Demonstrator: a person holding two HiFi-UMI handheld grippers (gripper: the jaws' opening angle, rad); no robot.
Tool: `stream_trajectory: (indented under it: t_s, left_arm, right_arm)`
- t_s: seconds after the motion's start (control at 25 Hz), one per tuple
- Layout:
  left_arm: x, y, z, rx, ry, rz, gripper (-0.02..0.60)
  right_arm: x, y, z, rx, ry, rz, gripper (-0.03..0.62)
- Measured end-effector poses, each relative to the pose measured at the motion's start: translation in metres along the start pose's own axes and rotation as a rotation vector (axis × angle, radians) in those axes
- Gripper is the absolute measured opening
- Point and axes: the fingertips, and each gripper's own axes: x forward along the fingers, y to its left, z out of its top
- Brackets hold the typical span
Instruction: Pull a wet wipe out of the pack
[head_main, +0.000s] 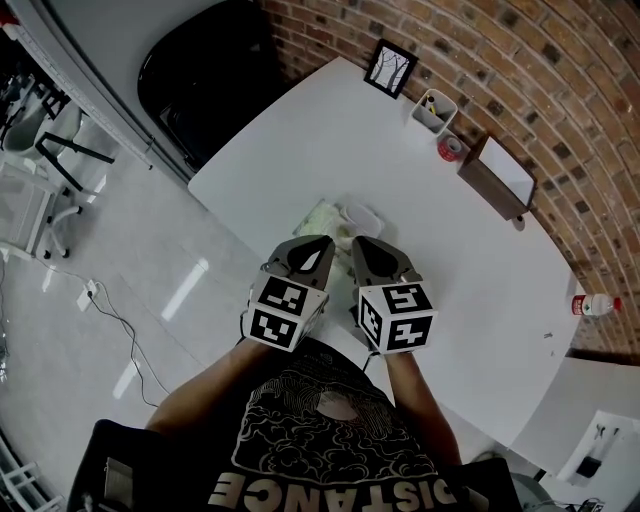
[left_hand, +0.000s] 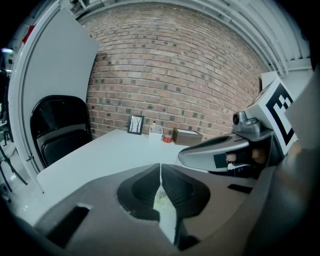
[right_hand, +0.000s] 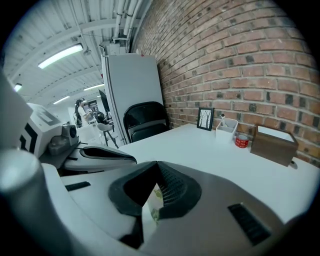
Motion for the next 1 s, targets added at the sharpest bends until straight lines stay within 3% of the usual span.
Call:
stream_trajectory:
  t_s: [1.0]
  left_arm:
    - [-0.033, -0.026, -0.003, 0.01, -0.041, 0.008, 0.02]
  right_arm:
    - [-0.041, 0.024, 0.001, -0.032, -0.072, -0.007, 0.015]
